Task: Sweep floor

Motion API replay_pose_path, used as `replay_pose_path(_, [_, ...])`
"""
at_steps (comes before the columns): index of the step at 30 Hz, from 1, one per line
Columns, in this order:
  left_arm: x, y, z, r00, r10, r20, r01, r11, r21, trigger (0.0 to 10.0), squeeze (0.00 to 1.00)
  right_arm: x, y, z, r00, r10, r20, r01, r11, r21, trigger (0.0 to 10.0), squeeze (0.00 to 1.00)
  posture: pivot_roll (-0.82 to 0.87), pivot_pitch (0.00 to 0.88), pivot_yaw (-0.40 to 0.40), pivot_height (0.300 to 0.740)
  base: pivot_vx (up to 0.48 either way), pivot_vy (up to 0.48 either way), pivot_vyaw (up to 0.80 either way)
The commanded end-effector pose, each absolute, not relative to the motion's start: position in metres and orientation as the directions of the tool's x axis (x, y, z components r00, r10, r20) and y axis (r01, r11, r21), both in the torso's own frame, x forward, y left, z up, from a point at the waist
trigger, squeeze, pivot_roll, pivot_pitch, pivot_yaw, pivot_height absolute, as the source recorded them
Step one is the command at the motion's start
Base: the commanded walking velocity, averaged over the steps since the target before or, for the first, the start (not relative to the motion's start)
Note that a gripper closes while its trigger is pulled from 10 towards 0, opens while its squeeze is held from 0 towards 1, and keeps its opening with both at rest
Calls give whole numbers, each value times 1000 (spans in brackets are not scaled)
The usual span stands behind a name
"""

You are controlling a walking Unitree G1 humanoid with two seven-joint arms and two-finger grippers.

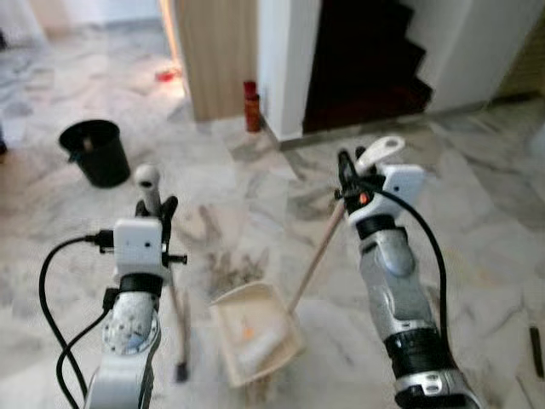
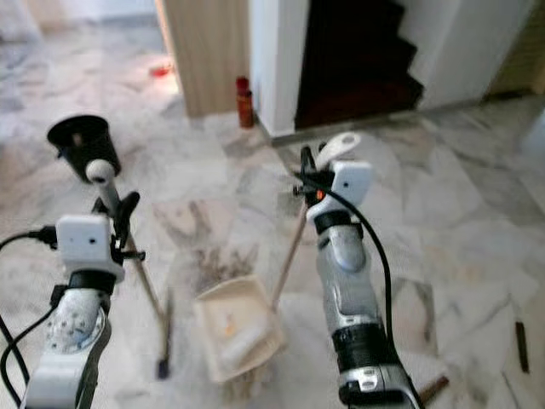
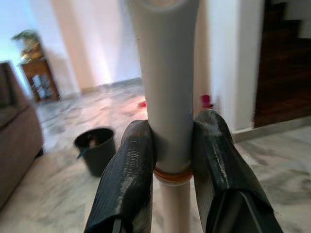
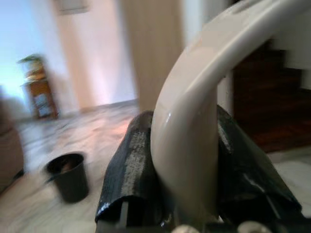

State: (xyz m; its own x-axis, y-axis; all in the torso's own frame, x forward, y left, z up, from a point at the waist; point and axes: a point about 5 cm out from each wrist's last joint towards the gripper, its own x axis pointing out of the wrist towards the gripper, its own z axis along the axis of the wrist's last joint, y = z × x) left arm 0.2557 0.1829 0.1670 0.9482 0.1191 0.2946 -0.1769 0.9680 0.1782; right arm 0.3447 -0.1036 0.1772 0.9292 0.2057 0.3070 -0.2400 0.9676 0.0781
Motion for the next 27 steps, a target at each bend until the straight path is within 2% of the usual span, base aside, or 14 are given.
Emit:
replay_pose_path(1, [255,182,178,929,119,349,-195,962,190,10000,0,344,-100,192,907,203,369,-266,955,130,10000,0,29,90,-30,740,386,0,0])
replay_pose_path(8, [255,182,179,926,126,355,-204,960,193,10000,0,344,-99,193,904,212,372,-274,954,121,10000,0,30,93,-32,740,389,0,63])
replay_pose_path(19, [252,181,178,926,121,358,-210,952,223,10000,0,342,-96,193,896,233,379,-299,946,125,10000,0,35,85,-34,740,389,0,745])
replay_pose_path(27, [250,180,178,925,103,365,-208,942,262,10000,0,341,-93,193,893,247,377,-315,940,131,10000,0,42,74,-32,740,394,0,0])
